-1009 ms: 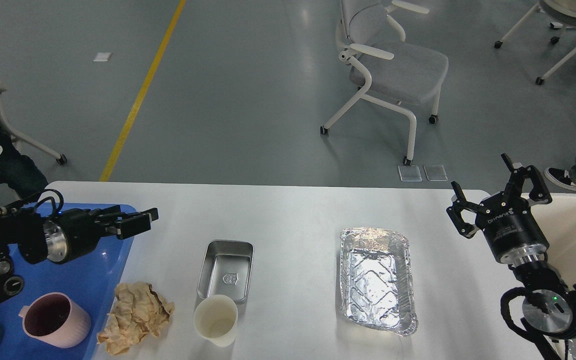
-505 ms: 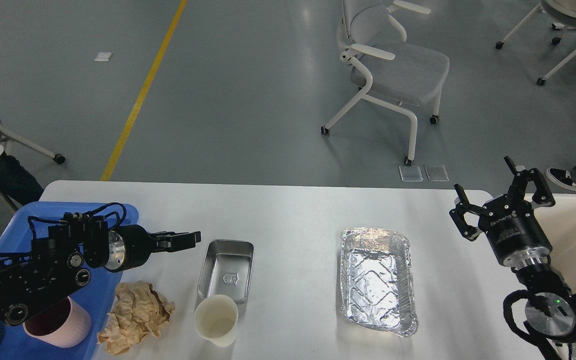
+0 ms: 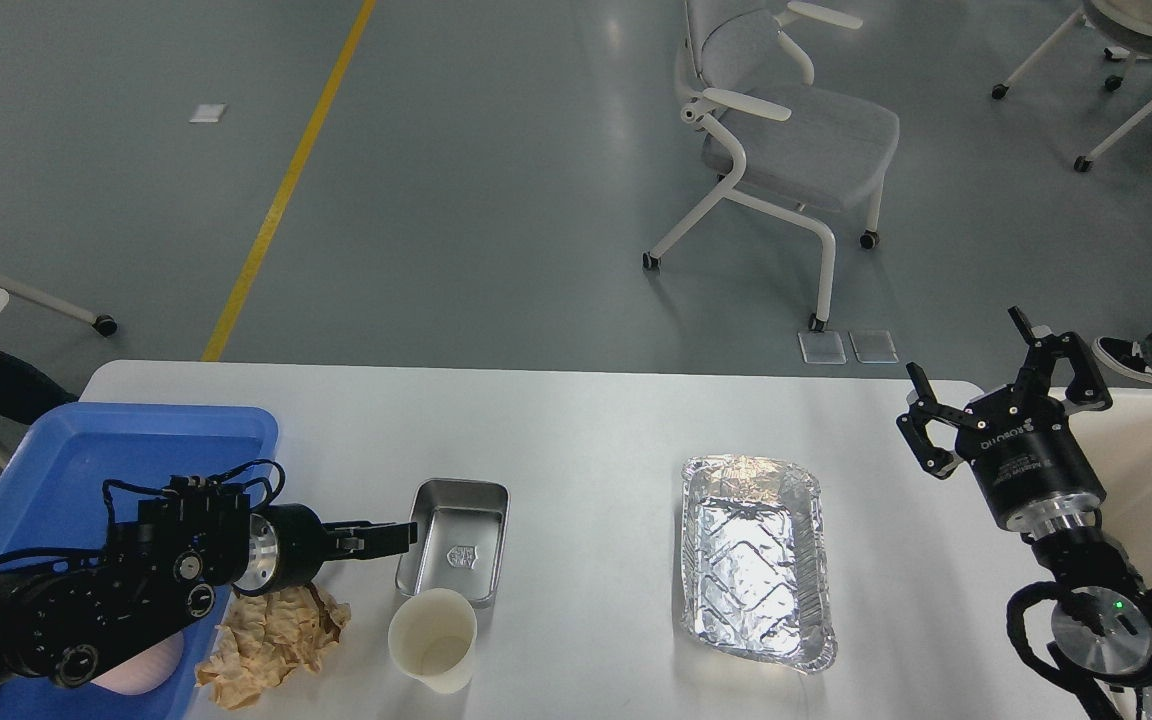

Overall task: Tidy desktop
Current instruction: 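Grasp the steel tin edge with the left gripper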

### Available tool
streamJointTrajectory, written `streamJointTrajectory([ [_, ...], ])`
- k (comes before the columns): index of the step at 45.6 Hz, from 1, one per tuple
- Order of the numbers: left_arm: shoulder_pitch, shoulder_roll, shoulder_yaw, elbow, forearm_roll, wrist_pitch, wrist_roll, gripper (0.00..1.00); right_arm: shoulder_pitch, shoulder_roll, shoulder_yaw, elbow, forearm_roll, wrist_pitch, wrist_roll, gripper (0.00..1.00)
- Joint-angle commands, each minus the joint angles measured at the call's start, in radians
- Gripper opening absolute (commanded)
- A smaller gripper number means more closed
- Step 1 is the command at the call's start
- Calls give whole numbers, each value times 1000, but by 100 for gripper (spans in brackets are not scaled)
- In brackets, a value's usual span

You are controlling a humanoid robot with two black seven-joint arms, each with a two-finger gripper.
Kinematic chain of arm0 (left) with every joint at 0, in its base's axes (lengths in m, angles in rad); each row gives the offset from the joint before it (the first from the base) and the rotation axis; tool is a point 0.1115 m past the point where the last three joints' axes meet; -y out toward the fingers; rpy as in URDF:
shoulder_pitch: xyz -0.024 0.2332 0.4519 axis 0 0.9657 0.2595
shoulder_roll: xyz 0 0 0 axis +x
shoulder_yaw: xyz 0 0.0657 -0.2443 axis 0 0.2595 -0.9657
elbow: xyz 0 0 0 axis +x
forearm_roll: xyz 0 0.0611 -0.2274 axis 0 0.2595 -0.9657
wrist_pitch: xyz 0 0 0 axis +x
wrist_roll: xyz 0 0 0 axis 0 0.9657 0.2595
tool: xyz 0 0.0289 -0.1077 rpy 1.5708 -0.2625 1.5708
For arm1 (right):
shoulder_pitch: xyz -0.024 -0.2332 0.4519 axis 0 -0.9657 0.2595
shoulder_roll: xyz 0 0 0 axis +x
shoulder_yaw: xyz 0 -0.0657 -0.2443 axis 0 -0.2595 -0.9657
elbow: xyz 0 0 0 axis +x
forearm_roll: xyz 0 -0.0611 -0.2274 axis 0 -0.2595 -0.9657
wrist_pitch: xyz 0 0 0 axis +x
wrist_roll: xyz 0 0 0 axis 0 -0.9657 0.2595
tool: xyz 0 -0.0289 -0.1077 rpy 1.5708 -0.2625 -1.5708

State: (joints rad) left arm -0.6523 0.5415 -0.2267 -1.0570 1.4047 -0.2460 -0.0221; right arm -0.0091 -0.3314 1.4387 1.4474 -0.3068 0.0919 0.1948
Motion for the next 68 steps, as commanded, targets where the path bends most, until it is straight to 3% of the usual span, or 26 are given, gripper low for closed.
streamJointTrajectory([
  [1,0,-2,1,8,-1,-6,10,76,0,0,0,-1,0,0,0,100],
  [24,-1,-63,1,54,-3,-27,21,66,1,2,2,-4,0,0,0,100],
  [26,0,-74,1,64,-3,-27,21,61,1,2,2,-4,0,0,0,100],
  [32,0,-92,1,77,0,-25,21,32,1,2,2,-4,0,2,0,100],
  [47,-21,-114,0,78,2,-25,8,3,9,9,0,-5,0,0,0,100],
  [60,-23,-109,-2,78,2,-21,4,0,14,11,-1,-12,0,2,0,100],
  [68,-82,-78,-2,75,-10,-32,4,0,18,15,-1,-10,0,2,0,100],
])
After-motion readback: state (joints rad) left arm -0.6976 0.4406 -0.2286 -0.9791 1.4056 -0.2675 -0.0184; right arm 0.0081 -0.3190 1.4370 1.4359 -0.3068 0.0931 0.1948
